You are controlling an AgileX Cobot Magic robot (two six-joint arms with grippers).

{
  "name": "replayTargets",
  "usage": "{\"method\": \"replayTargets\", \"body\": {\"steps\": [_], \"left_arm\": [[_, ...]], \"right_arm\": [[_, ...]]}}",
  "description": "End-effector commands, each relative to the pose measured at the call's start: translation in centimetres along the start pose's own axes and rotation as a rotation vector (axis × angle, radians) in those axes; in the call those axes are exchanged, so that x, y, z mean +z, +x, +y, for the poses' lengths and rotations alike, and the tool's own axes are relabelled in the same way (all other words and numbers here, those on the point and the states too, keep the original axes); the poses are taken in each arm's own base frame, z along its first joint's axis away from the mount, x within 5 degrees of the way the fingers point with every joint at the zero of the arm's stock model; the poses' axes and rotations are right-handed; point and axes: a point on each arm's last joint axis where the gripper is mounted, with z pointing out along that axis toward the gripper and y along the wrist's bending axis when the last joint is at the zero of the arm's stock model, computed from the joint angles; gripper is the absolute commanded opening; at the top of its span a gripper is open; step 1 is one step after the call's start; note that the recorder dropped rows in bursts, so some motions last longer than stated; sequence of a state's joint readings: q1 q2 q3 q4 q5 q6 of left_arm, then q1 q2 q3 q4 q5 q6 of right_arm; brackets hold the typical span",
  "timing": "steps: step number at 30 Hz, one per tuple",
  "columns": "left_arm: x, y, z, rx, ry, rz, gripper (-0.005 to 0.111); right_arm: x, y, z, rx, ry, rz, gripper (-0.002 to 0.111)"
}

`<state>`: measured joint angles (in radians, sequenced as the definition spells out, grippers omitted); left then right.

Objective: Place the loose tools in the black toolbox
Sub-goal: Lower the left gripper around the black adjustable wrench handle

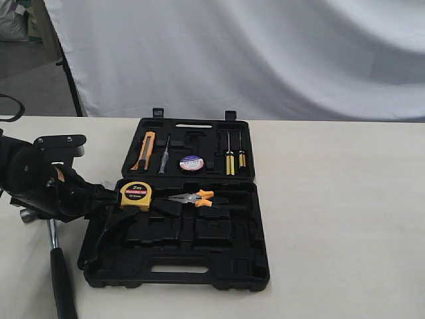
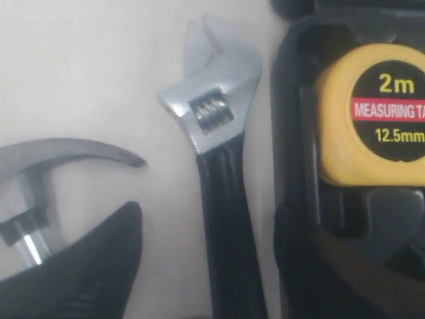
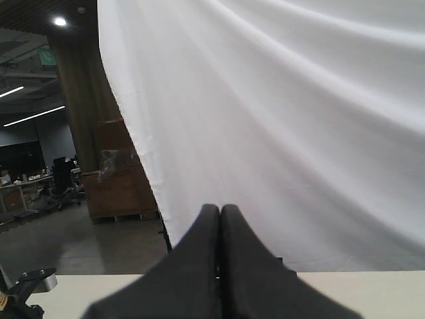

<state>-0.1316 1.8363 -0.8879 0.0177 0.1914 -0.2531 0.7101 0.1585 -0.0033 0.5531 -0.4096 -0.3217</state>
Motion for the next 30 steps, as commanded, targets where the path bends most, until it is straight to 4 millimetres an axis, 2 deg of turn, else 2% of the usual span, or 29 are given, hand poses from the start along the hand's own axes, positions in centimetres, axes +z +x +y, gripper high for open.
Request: {"method": "replayTargets", "body": {"steps": [1, 5, 11, 16, 19, 25, 30], "left_arm": [[0.0, -0.3, -0.3, 0.003, 0.010, -0.027, 0.056], [0.2, -0.3, -0.2, 0.003, 0.009, -0.025, 0.056], [2.0, 0.0, -0.2, 0.005, -0.001, 0.016, 0.056], [2.7, 0.2, -0.1, 0.008, -0.006, 0.035, 0.052], [2.8, 0.2, -0.1, 0.008, -0.007, 0.037, 0.044], [2.8, 0.3, -0.1, 0.008, -0.010, 0.048, 0.020], [2.8, 0.4, -0.1, 0.008, -0.010, 0.050, 0.016]], "right_arm": [[-0.1, 0.0, 0.0, -0.015, -0.004, -0.003, 0.000], [-0.1, 0.0, 0.0, -0.015, -0.004, -0.003, 0.000], [-0.1, 0.0, 0.0, -0.015, -0.004, -0.003, 0.000], [-0.1, 0.0, 0.0, -0.015, -0.004, -0.003, 0.000], [-0.1, 0.0, 0.0, -0.015, -0.002, -0.008, 0.000], [-0.1, 0.0, 0.0, -0.015, -0.002, -0.008, 0.000], [-0.1, 0.0, 0.0, -0.015, -0.002, -0.008, 0.000]]}}
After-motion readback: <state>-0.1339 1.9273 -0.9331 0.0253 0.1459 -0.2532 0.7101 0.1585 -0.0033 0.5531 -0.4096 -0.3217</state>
